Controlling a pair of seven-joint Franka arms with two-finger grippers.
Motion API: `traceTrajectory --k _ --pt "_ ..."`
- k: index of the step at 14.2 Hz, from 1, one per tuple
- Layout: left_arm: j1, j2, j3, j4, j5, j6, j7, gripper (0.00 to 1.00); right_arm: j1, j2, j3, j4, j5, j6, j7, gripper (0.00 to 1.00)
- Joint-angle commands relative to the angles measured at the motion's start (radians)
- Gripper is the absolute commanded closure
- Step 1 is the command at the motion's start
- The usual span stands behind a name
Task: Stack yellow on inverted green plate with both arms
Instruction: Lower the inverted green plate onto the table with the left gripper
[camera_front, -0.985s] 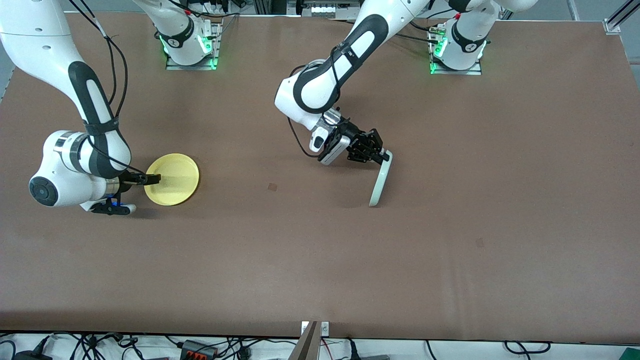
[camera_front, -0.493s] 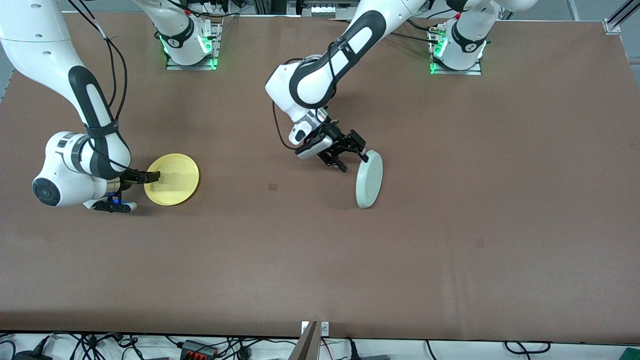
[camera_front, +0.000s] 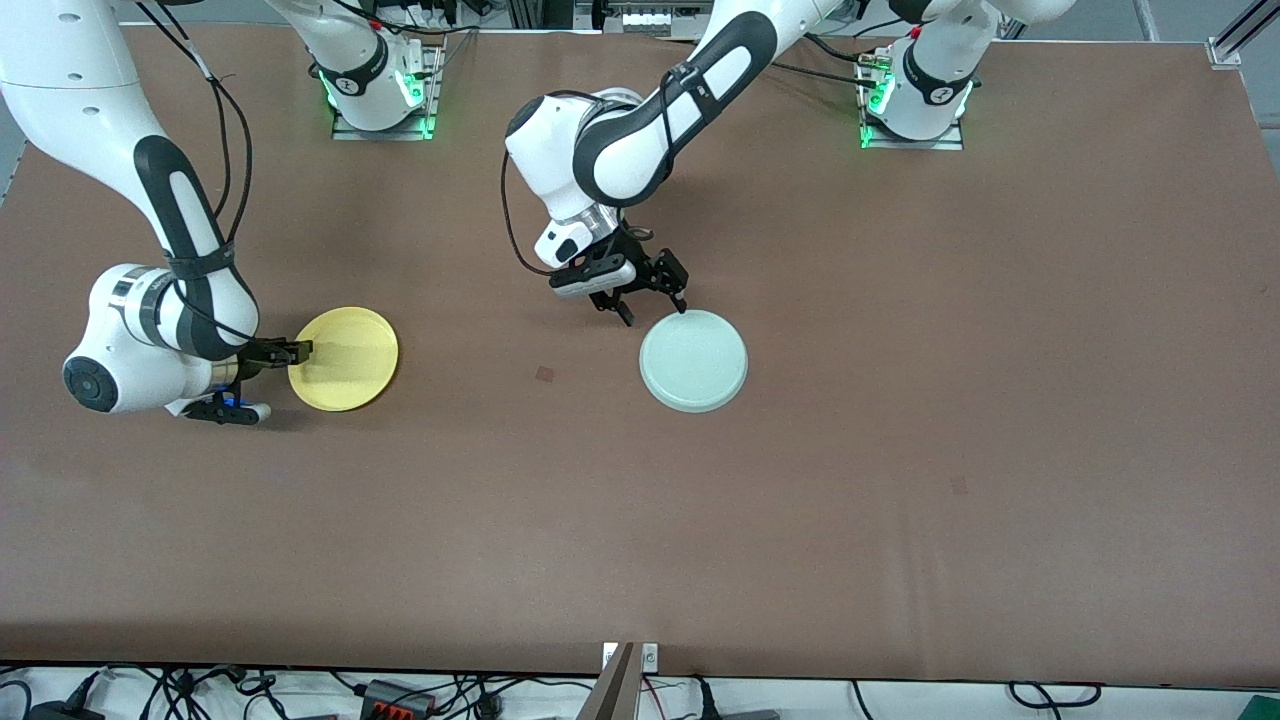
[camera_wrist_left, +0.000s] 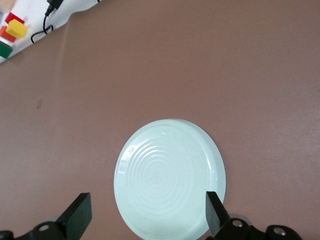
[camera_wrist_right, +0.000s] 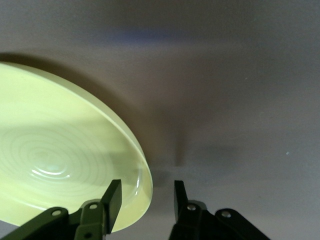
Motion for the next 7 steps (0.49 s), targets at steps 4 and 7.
traceTrajectory --k 4,7 --pt "0.184 -0.182 -0.015 0.002 -0.252 -0.004 0.262 0.0 -0.012 0.003 0.01 0.004 0.012 -0.009 -0.014 0.81" --pt "0.309 -0.265 -0.015 -0.004 -0.422 -0.013 0.434 0.0 -0.013 0.003 0.01 0.005 0.012 -0.011 -0.028 1.0"
